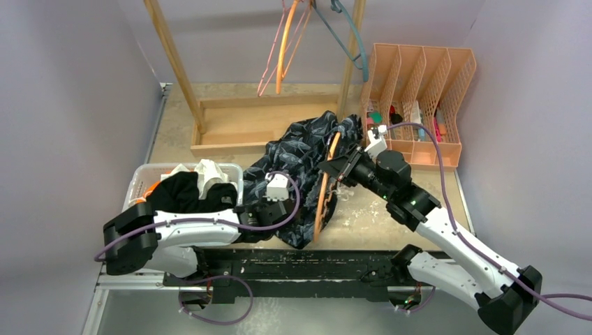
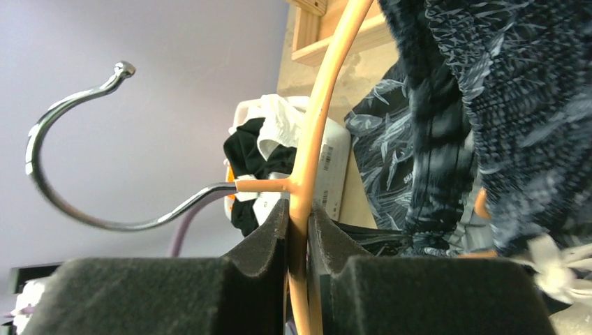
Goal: Remove the shorts from the hanger
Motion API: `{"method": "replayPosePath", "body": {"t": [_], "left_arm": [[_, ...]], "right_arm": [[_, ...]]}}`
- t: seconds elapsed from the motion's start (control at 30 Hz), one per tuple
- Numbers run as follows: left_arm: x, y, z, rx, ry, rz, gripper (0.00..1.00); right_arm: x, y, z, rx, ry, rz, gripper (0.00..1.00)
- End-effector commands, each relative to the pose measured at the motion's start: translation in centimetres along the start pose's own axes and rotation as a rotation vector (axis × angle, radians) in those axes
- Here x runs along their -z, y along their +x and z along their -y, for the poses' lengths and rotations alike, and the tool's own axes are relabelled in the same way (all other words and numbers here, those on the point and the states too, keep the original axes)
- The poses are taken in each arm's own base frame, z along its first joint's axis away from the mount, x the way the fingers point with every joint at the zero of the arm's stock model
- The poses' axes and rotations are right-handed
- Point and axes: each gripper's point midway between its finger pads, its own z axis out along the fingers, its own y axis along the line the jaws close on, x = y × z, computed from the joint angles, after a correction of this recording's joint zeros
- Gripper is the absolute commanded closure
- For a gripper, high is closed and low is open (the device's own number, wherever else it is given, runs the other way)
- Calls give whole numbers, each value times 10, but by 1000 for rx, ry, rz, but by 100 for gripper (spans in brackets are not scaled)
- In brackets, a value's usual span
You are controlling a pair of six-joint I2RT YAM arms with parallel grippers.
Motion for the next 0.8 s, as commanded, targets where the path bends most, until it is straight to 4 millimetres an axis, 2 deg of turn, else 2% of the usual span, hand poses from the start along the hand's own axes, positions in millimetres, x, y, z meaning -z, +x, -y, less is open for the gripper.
{"method": "replayPosePath", "body": {"t": [0.0, 0.07, 0.17, 0.27, 0.3, 0.37, 0.5, 0.63, 0.7, 0.77], "left_arm": [[1, 11, -1, 116, 62, 0, 100], [5, 7, 0, 129, 78, 11, 100], [14, -14, 12, 107, 94, 37, 100], [22, -34, 16, 76, 55, 57, 85], [25, -39, 15, 73, 43, 64, 75], [32, -46, 19, 104, 70, 76, 71], [46, -34, 54, 182, 301, 8, 63], [58, -23, 65, 228, 373, -35, 54], [68, -24, 80, 297, 451, -30, 51], [82, -20, 100, 355, 564, -22, 42]], "right_arm": [[7, -20, -24, 16, -79, 92, 100], [1, -16, -14, 11, -32, 67, 100], [-10, -3, 5, 8, 47, 6, 100], [-16, 6, 18, -19, 78, -25, 100], [-17, 8, 21, -33, 81, -27, 100], [-20, 11, 25, -51, 86, -27, 100], [-25, 11, 39, -71, 133, -7, 100], [-31, 10, 44, -80, 159, -3, 100], [-34, 11, 45, -83, 168, -8, 100], [-36, 12, 49, -86, 180, -9, 100]]}}
